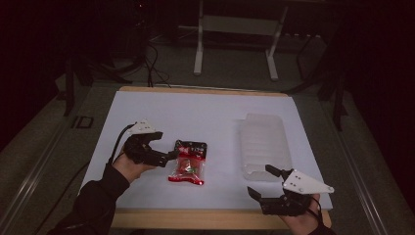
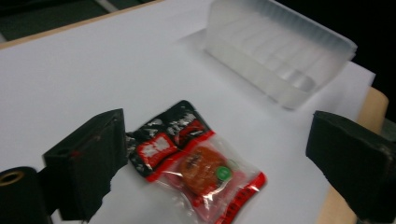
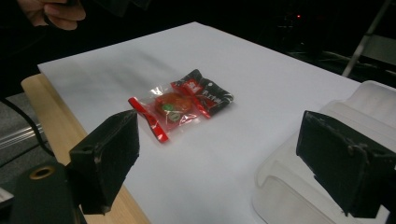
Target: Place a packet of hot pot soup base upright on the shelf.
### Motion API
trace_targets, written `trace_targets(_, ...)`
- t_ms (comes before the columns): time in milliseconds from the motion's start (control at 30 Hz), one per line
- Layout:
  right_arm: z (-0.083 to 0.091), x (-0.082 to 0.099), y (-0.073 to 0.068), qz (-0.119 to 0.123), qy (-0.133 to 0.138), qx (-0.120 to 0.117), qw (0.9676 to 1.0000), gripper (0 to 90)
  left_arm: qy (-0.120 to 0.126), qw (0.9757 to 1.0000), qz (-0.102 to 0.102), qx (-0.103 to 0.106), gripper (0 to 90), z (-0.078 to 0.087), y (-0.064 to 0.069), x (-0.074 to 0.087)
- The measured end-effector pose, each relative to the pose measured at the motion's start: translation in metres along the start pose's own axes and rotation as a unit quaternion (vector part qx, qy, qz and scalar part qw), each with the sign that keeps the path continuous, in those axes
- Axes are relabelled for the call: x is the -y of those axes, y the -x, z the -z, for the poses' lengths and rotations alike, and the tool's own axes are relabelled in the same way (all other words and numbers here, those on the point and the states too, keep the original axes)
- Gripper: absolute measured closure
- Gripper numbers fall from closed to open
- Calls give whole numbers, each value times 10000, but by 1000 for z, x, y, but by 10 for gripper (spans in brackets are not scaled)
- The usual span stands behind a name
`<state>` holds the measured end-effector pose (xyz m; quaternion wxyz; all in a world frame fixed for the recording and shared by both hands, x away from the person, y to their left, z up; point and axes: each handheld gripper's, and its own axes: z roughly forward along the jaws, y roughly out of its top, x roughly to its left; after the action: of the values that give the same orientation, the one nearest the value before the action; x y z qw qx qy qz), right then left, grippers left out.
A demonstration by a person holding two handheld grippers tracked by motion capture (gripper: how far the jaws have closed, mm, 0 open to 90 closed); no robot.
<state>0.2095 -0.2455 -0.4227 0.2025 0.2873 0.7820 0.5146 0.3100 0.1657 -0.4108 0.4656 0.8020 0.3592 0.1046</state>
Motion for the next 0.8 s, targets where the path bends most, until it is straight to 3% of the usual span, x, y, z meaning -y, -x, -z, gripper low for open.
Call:
trace_targets(100, -1, 1, 0, -7, -13, -18, 10000, 133, -9, 10000, 5, -85, 66, -2, -2, -1)
trace_targets(133, -1, 1, 1, -38, -23, -51, 10000, 133, -25, 9996, 114, -250, 97, -9, -8, -6)
trace_targets(400, -3, 2, 1, -64, -71, -57, 9999, 133, -188, 9978, 324, -548, 156, -32, -24, -11)
trace_targets(600, -5, 3, 1, -44, -130, -82, 9999, 134, -383, 9957, 542, -653, 205, -54, -32, -7)
trace_targets(800, -6, 4, 1, -61, -155, -94, 9998, 135, -533, 9936, 779, -618, 235, -73, -41, 0)
